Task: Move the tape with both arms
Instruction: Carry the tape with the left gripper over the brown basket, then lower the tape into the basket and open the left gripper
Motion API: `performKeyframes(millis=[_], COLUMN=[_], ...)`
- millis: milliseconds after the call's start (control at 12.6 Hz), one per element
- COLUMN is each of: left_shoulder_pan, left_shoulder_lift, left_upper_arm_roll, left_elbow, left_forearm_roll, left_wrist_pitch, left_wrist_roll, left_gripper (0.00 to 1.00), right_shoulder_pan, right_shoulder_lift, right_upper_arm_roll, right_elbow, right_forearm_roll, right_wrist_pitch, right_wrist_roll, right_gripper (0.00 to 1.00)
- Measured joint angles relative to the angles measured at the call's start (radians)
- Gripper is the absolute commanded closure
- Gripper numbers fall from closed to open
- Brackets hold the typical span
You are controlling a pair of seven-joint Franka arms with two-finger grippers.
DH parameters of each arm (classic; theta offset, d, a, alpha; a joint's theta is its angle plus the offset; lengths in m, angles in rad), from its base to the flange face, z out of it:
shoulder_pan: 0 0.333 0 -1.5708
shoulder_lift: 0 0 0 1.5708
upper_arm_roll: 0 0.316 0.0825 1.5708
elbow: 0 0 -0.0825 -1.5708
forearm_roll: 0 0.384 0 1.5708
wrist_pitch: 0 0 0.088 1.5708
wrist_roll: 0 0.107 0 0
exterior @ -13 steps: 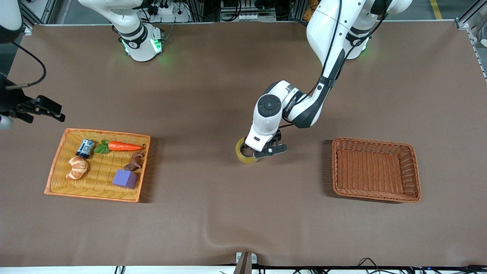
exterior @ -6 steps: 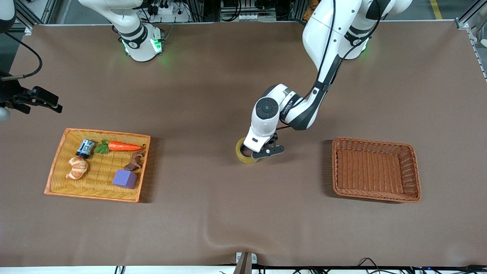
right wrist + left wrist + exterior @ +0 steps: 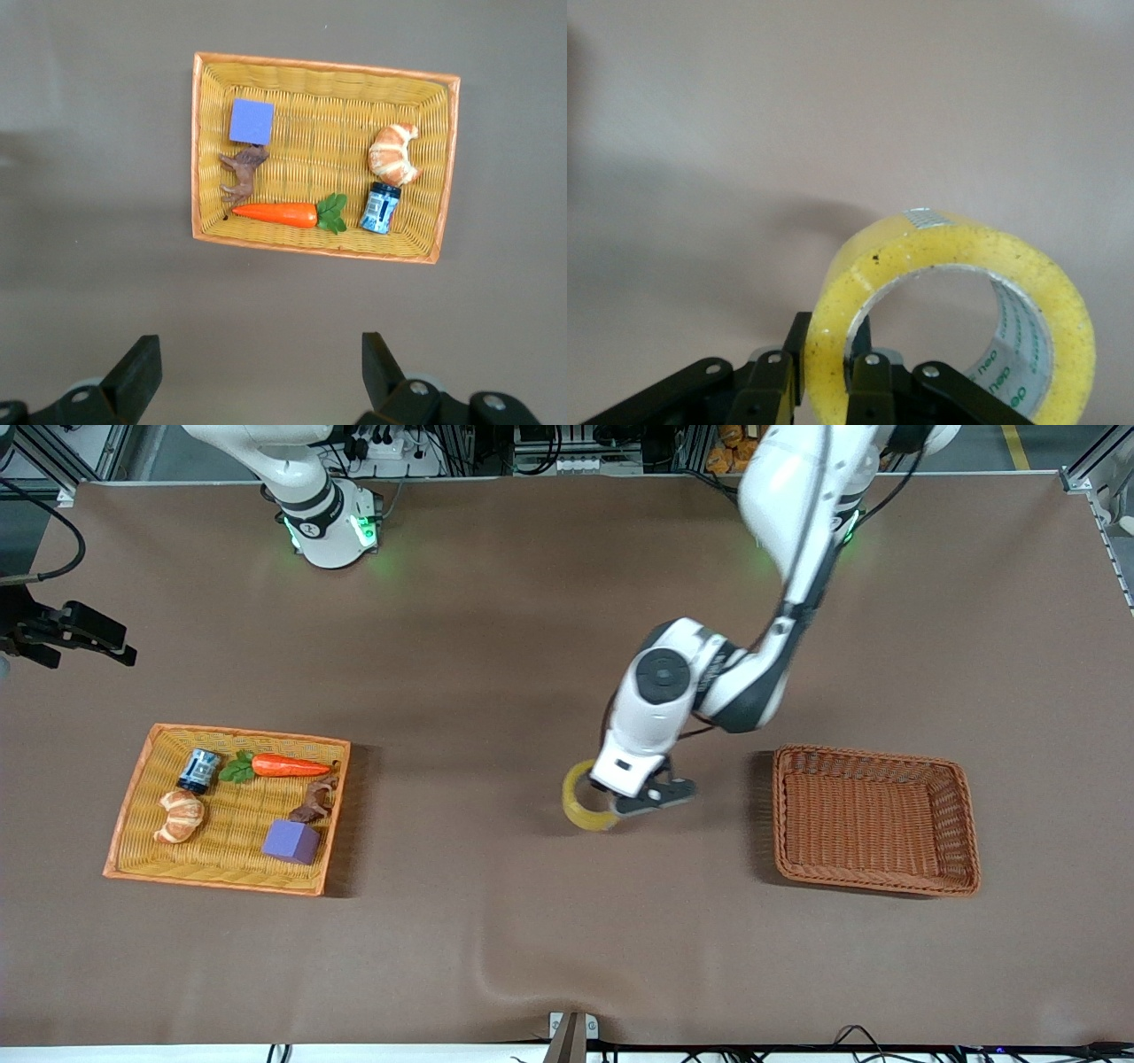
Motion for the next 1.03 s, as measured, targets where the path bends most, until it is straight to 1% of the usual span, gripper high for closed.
performKeyframes(millis=[159,238,396,555,713,872,1030], left_shoulder_pan=[0.105,0.159,0.265,0.365,0.445,0.501,0.524], left_shoulder_lift=[-0.083,-0.109,-0.123,-0.120,-0.113,-0.106,-0.093], left_upper_arm_roll=[0.002,0.002,0.003,0.002,0.002,0.001,0.000], left_elbow=[-0.002,-0.007,-0.022,-0.058,-0.099,-0.147,-0.188], left_forearm_roll=[0.000,0.000,0.000,0.000,0.000,0.000,0.000], left_wrist_pitch=[-0.098,-0.139,-0.195,-0.199,-0.192,-0.148,-0.101], left_wrist_roll=[0.176,0.275,0.474,0.674,0.830,0.937,0.986], left_gripper=[1.00,1.00,1.00,1.00,1.00,1.00,1.00], right_shoulder_pan=[0.000,-0.001,-0.014,-0.023,-0.032,-0.042,-0.042], right_shoulder_lift=[0.000,0.000,0.000,0.000,0.000,0.000,0.000], right_upper_arm_roll=[0.003,0.001,-0.001,-0.002,-0.005,-0.006,-0.006], right_elbow=[0.014,0.016,0.017,0.018,0.018,0.020,0.021], right_forearm_roll=[-0.003,-0.005,-0.007,-0.007,-0.008,-0.008,-0.008], right_wrist_pitch=[-0.006,-0.010,-0.019,-0.020,-0.020,-0.020,-0.020], right_wrist_roll=[0.000,0.001,0.001,0.001,0.001,0.001,0.001], right_gripper=[0.00,0.00,0.00,0.00,0.00,0.00,0.00])
